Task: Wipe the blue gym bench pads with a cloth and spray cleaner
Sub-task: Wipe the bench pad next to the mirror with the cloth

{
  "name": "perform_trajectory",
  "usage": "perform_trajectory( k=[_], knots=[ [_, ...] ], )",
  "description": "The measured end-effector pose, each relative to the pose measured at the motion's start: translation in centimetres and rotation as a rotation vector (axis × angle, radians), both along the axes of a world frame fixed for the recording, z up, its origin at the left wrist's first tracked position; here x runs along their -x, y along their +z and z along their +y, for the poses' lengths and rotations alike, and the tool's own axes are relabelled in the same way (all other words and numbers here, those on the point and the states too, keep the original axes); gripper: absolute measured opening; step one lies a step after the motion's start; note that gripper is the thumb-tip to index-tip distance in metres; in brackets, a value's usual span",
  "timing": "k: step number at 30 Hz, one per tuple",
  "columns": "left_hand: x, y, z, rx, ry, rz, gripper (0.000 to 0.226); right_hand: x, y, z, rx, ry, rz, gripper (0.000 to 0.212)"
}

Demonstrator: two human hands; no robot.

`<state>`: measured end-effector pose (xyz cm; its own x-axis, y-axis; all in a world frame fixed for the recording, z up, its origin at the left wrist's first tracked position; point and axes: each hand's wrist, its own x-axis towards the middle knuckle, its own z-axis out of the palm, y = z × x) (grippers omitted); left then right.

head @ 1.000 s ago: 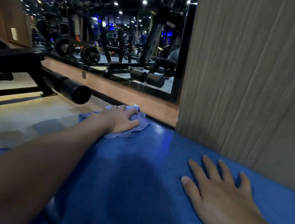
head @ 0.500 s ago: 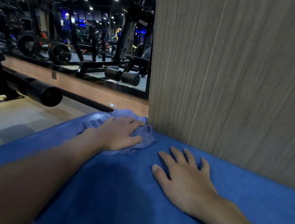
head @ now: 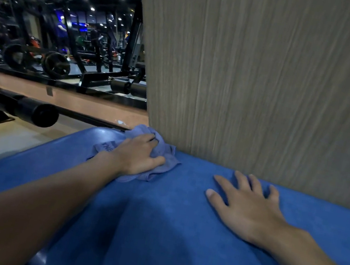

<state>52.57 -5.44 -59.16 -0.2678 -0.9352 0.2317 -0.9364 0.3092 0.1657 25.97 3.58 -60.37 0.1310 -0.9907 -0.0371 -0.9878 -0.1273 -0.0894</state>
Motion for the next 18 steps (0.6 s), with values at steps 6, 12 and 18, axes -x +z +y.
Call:
perform_trajectory(
  k=[6, 12, 18],
  knots=[
    [4.7, -0.2, 1.6, 0.024, -0.163, 0.04, 0.023, 0.8, 0.3, -0.2, -0.035, 0.059, -0.014, 0.068],
    [4.8, -0.9, 0.0, -0.018, 0.123, -0.111, 0.073, 4.8, 0.5, 0.9, 0.042, 0.031, 0.002, 0.063],
    [6.2, -0.9, -0.4, -0.042, 0.092, -0.122, 0.072, 4.8, -0.2, 0.5, 0.006, 0.033, -0.016, 0.063]
  ],
)
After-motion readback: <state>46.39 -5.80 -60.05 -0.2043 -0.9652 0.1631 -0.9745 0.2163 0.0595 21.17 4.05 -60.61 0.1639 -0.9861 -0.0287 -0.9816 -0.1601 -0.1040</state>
